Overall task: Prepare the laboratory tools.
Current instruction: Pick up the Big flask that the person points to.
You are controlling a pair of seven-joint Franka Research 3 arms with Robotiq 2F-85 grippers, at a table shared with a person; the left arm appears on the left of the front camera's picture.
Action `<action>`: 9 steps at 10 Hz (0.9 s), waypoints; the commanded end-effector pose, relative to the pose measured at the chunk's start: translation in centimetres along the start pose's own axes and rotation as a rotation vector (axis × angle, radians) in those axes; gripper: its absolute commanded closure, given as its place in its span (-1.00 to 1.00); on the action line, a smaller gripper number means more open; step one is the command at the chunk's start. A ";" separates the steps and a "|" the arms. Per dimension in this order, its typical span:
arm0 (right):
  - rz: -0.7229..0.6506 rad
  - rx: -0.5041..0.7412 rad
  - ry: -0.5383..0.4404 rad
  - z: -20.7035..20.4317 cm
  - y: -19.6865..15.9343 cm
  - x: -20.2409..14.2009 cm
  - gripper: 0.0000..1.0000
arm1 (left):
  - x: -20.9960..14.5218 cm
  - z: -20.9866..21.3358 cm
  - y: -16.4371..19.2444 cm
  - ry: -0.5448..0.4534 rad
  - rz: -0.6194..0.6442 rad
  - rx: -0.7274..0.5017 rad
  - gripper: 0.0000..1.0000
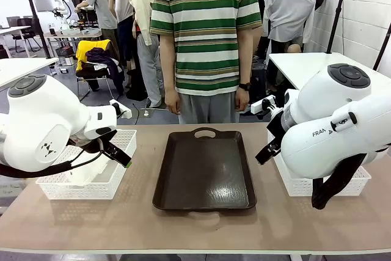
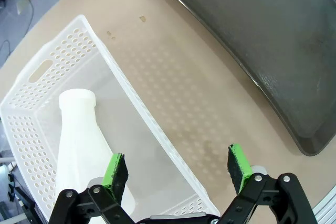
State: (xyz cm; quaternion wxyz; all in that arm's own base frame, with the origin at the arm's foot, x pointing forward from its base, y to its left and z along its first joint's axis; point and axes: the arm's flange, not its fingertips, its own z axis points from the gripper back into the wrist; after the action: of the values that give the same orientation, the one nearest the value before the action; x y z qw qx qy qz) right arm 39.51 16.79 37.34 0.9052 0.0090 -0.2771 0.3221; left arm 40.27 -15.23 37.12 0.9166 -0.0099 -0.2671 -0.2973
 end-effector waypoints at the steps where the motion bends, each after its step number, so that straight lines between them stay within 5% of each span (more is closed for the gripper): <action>1: -0.001 0.000 0.000 0.0 0.0 0.0 -1.00 | 0.0 0.0 0.1 0.000 0.003 0.000 -1.00; 9: 0.019 0.074 -0.021 1.3 -0.3 0.8 -1.00 | -0.2 1.8 0.7 -0.059 0.002 0.028 -1.00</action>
State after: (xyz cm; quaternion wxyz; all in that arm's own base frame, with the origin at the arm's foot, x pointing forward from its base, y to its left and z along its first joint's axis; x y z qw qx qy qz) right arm 39.30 17.46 37.78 0.9025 0.0184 -0.2794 0.3272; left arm 40.38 -15.25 37.80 0.9137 -0.0097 -0.2779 -0.2963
